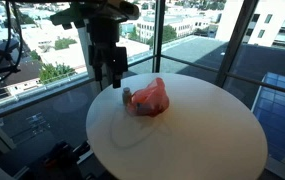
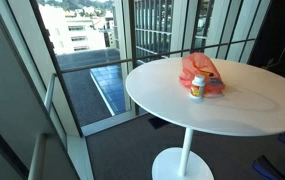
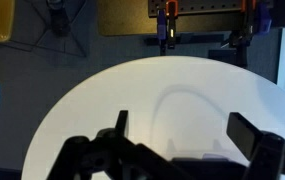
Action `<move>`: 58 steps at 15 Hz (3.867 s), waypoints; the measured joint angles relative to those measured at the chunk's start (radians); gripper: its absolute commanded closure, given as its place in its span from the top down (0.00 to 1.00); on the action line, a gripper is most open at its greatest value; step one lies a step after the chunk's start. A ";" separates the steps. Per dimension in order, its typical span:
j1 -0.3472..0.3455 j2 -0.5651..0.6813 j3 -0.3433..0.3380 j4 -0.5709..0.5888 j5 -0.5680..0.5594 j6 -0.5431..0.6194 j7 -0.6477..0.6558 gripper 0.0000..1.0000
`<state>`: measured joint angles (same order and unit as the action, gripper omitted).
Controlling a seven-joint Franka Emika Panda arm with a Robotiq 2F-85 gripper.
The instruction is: Put the white bottle in the plastic bag, remove the blue container from the plastic bag and put it on the table
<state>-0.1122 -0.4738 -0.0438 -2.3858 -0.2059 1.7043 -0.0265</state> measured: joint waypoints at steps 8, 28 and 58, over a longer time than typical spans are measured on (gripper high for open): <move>0.002 0.007 0.000 0.000 0.000 0.004 0.000 1.00; 0.119 0.281 0.021 0.072 0.079 0.454 -0.010 1.00; 0.143 0.644 0.101 0.190 0.242 0.819 -0.124 1.00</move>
<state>0.0309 0.1702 0.0577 -2.1957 0.0364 2.5237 -0.1501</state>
